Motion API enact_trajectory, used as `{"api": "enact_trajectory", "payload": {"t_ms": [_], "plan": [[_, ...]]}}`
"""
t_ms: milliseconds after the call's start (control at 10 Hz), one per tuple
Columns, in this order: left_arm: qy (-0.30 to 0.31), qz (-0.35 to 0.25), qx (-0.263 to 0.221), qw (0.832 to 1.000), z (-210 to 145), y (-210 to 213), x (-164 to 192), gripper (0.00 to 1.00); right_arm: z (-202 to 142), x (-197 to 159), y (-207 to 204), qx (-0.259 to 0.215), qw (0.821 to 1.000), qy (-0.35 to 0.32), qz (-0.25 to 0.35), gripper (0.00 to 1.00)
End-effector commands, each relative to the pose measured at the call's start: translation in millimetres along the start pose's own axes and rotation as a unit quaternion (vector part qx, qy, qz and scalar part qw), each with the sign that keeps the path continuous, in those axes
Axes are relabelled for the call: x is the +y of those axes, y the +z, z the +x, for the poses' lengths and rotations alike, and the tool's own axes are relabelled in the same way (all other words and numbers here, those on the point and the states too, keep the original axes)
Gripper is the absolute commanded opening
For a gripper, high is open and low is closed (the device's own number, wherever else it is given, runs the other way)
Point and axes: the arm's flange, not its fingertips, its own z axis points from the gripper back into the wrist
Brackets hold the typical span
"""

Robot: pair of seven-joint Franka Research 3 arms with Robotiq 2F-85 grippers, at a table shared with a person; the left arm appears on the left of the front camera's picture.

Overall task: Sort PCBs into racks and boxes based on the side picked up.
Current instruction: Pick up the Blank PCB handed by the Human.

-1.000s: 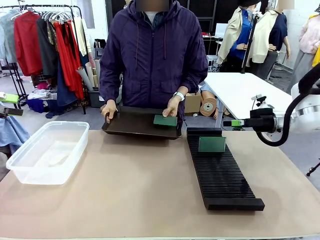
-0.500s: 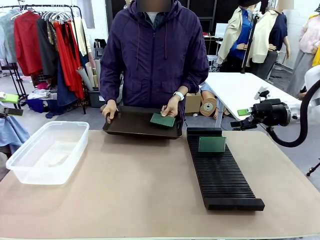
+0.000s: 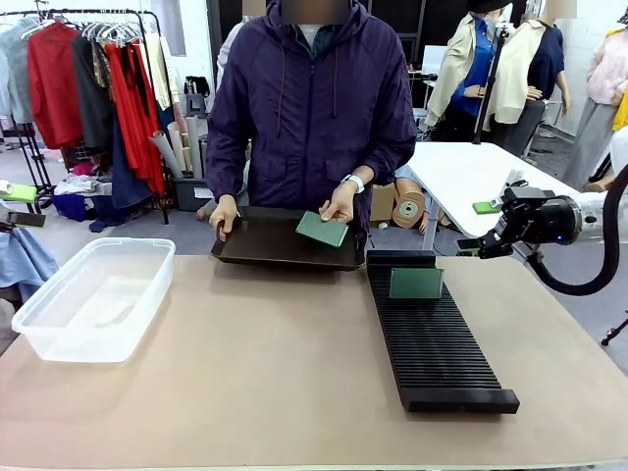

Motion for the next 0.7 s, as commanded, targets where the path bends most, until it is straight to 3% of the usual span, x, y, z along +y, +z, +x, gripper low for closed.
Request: {"api": "enact_trajectory", "payload": {"t_ms": [0, 600], "plan": [[0.002, -0.002, -0.001, 1.0, 0.6, 0.4, -2.3, 1.0, -11.5, 21.6, -3.1, -0.007, 1.0, 0.003, 0.003, 1.0], [0.002, -0.002, -0.001, 1.0, 0.6, 0.4, -2.3, 1.0, -29.2, 43.1, -8.8, 0.001, 1.0, 0.012, -0.013, 1.0]]}}
